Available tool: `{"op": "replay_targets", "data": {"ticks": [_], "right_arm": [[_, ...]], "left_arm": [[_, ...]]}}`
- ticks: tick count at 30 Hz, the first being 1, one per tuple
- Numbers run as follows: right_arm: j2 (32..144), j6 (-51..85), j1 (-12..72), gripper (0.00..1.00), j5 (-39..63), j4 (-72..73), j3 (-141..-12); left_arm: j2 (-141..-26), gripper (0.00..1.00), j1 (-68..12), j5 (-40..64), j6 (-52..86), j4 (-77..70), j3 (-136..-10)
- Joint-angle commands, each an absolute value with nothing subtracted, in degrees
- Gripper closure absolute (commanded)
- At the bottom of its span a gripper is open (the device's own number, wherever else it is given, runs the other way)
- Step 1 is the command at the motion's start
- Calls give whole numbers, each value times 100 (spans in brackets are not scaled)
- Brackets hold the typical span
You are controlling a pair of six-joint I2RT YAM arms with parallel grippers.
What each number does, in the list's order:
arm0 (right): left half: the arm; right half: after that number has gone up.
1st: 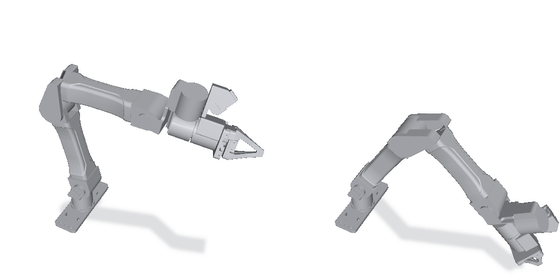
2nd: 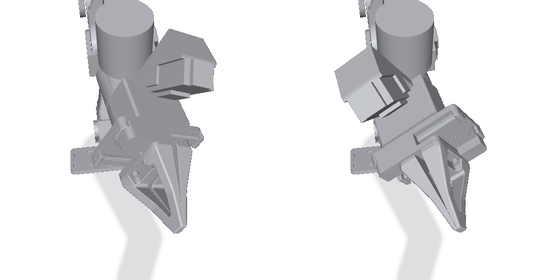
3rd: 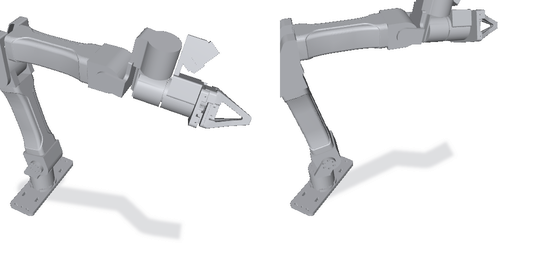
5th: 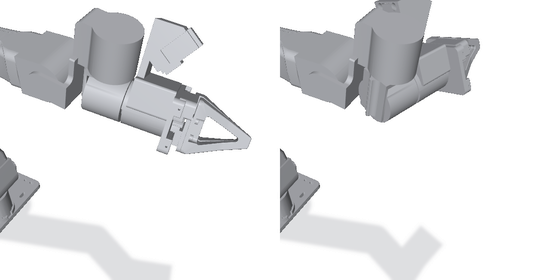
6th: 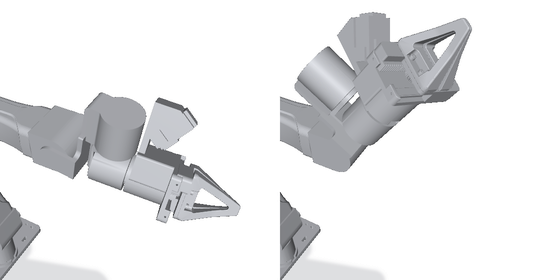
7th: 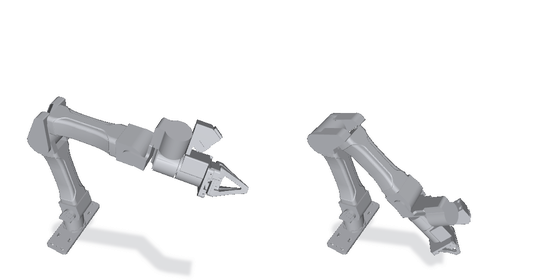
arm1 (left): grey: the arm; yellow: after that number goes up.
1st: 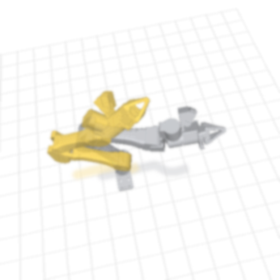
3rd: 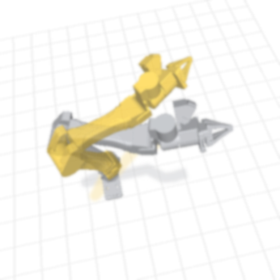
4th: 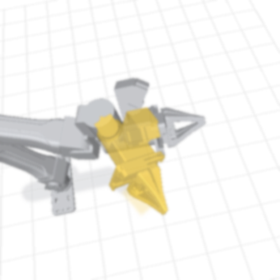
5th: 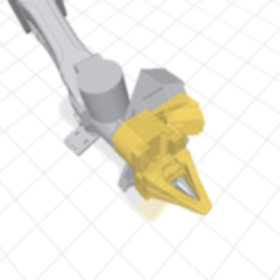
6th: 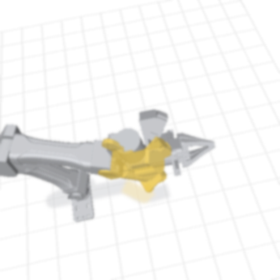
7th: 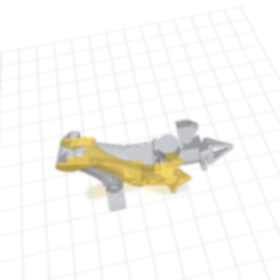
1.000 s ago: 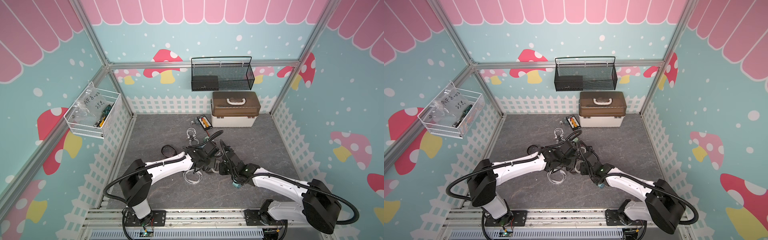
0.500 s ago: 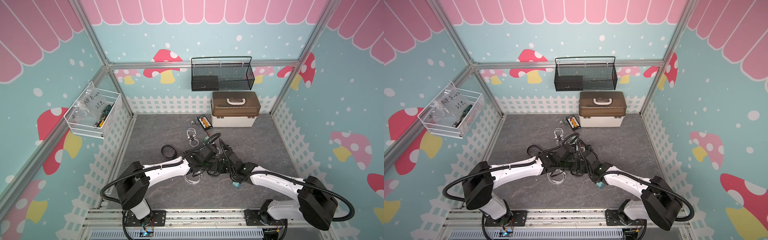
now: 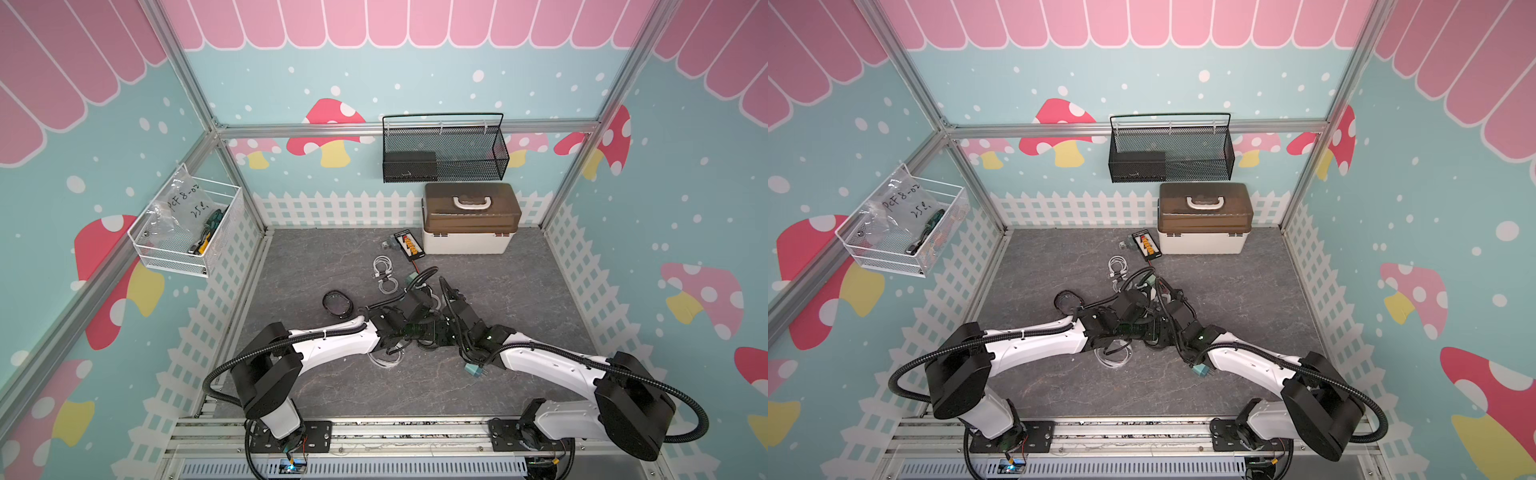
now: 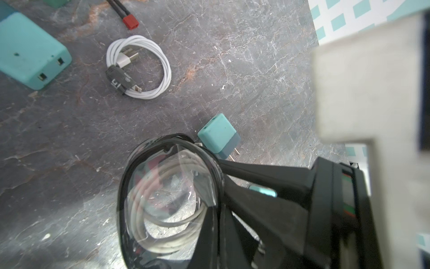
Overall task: Pack away charging kits
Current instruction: Place the charging cable in the storage bag.
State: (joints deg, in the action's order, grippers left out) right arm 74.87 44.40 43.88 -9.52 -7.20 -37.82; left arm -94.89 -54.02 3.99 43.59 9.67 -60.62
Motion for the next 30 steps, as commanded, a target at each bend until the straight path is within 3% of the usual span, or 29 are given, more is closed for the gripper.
{"op": "replay_targets", "data": {"ticks": [1,15,18,25,27,30], "right_arm": [[7469,4500,4373,83,-1033,-567,-3685],[7639,4491,4368,78,-797,-527,-3696],[7698,4508,4368,89,-686,-525,-3694],[7871,4577,4327,92,-837,-681,-3760],[7938,4539,4301,92,-858,-660,-3803],[7938,4509,4281,82,-871,-589,-3838]], "left_arm": [[-9283,100,-5306,536,4656,580,-5803],[-9229,100,-5168,341,4702,396,-5594],[-9189,100,-5168,242,4711,388,-5602],[-9019,100,-5168,180,4720,431,-5564],[-9009,100,-5168,254,4729,423,-5533],[-9030,100,-5167,385,4764,334,-5475]]}}
